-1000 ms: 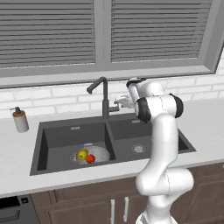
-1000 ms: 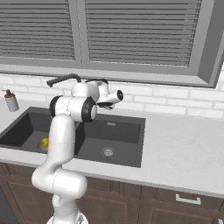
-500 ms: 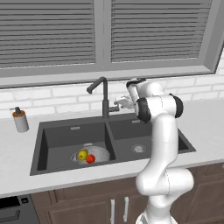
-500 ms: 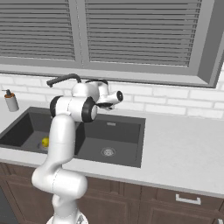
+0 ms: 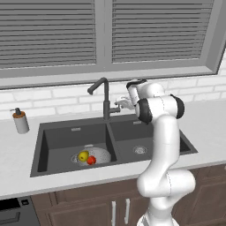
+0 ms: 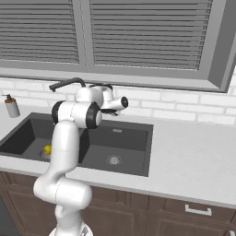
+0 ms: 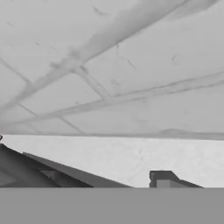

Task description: Put the colander in the sink, put the pear, apple in the colander, and turn on the sink faucet and pour water over the colander.

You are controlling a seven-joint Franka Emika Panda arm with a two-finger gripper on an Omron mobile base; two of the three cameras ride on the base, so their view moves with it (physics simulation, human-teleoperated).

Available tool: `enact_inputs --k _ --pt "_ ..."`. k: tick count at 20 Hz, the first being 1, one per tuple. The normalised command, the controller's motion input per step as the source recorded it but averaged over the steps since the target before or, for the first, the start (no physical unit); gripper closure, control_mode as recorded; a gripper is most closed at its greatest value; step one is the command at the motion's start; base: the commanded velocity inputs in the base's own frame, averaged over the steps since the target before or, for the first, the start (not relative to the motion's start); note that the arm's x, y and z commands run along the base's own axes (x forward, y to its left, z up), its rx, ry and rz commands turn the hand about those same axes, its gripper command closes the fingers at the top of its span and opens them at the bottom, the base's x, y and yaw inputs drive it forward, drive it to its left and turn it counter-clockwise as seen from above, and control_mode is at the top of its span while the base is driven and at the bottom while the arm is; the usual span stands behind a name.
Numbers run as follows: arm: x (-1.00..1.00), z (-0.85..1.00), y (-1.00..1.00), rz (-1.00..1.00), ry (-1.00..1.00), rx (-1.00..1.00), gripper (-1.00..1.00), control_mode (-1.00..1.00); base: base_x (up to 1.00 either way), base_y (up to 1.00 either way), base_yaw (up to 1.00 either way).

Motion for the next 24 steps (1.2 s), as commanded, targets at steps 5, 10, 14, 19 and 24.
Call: enact_inputs --k 5,10,14,19,24 --pt "0.11 -0.04 -0.52 -0.07 0.0 0.0 1.0 -1.0 0.0 0.0 0.0" --pt "0.05 -0.08 -0.9 -0.04 0.0 0.0 1.0 -1.0 0.0 0.0 0.0" --pt "0.0 -0.13 -1.0 -0.05 0.0 0.0 1.0 -1.0 0.0 0.0 0.0" --pt "0.0 -0.13 -1.0 -0.05 0.0 0.0 1.0 -1.0 0.0 0.0 0.0" --pt "-0.02 -0.15 -1.0 -0.06 0.0 0.0 1.0 -1.0 0.0 0.0 0.0"
